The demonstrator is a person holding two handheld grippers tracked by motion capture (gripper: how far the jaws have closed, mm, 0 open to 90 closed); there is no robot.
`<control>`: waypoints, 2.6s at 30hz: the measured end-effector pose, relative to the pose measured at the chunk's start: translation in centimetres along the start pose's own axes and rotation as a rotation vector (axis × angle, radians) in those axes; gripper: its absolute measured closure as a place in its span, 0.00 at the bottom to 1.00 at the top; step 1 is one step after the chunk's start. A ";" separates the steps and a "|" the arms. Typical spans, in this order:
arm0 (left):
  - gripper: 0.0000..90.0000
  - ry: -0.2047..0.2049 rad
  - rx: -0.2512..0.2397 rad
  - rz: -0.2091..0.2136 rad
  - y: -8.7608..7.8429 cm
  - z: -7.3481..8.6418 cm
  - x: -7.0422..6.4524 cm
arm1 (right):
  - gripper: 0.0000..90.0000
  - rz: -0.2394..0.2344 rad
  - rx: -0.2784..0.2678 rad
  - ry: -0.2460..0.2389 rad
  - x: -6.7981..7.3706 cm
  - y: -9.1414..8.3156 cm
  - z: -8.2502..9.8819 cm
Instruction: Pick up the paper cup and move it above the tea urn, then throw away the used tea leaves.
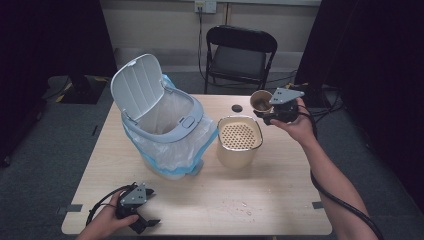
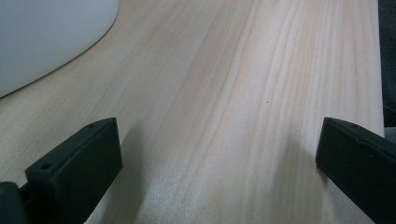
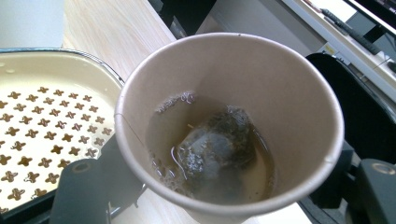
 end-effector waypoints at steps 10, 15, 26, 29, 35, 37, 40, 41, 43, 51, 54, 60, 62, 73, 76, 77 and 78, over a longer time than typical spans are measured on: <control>0.00 0.005 0.004 -0.001 0.0 0.0 0.0 | 0.32 0.078 0.076 -0.207 1.2 -0.4 -1.3; 0.00 0.006 0.003 0.001 0.0 0.0 0.0 | 0.32 0.144 0.143 -0.365 2.1 -0.5 -2.0; 0.00 0.009 0.002 0.001 0.0 0.0 0.1 | 0.33 0.262 0.356 -0.915 5.9 0.8 -3.4; 0.00 0.008 0.004 0.003 0.0 0.0 0.1 | 0.33 0.283 0.386 -1.000 6.3 1.0 -3.8; 0.00 0.009 0.003 0.002 0.0 0.0 0.1 | 0.33 0.399 0.448 -1.214 6.8 0.7 -4.7; 0.00 0.009 0.003 0.001 0.0 0.0 0.1 | 0.33 0.413 0.451 -1.227 6.7 0.5 -4.9; 0.00 0.007 0.003 0.002 0.0 0.0 0.1 | 0.33 0.406 0.443 -1.152 6.2 0.2 -5.0; 0.00 0.008 0.003 0.002 0.0 0.0 0.1 | 0.32 0.381 0.434 -1.083 6.0 0.1 -5.0; 0.00 0.007 0.003 0.002 0.0 0.0 0.0 | 0.32 0.312 0.387 -0.881 5.5 -0.2 -4.9; 0.00 0.007 0.003 0.002 0.0 0.0 0.0 | 0.32 0.129 0.258 -0.299 2.8 -1.0 -3.1; 0.00 0.009 0.004 0.002 0.0 0.0 0.1 | 0.32 0.097 0.224 -0.181 2.3 -1.1 -2.6; 0.00 0.007 0.003 0.002 0.0 0.0 0.1 | 0.32 0.048 0.194 -0.077 2.3 -1.0 -2.3; 0.00 0.008 0.003 0.002 0.0 0.0 0.1 | 0.32 0.038 0.186 -0.064 2.4 -0.9 -2.3; 0.00 0.009 0.003 0.002 0.0 0.0 0.1 | 0.31 -0.019 0.133 0.083 2.0 -1.1 -2.3; 0.00 0.009 0.003 0.002 0.0 0.0 0.1 | 0.31 -0.033 0.117 0.137 1.7 -1.3 -2.3; 0.00 0.002 -0.001 0.003 0.0 0.0 0.0 | 0.31 -0.038 0.113 0.145 1.6 -1.3 -2.3; 0.00 0.002 -0.001 0.002 0.0 0.0 0.0 | 0.31 -0.040 0.111 0.148 1.5 -1.4 -2.3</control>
Point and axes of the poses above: each handheld gripper's, and its own axes: y roughly forward along the jaws, z roughly out of its underside, x roughly to its left, the point moved 3 cm from there along y, roughly forward along the jaws, and after that the axes turned 12 degrees about -y, right-handed, at the moved point
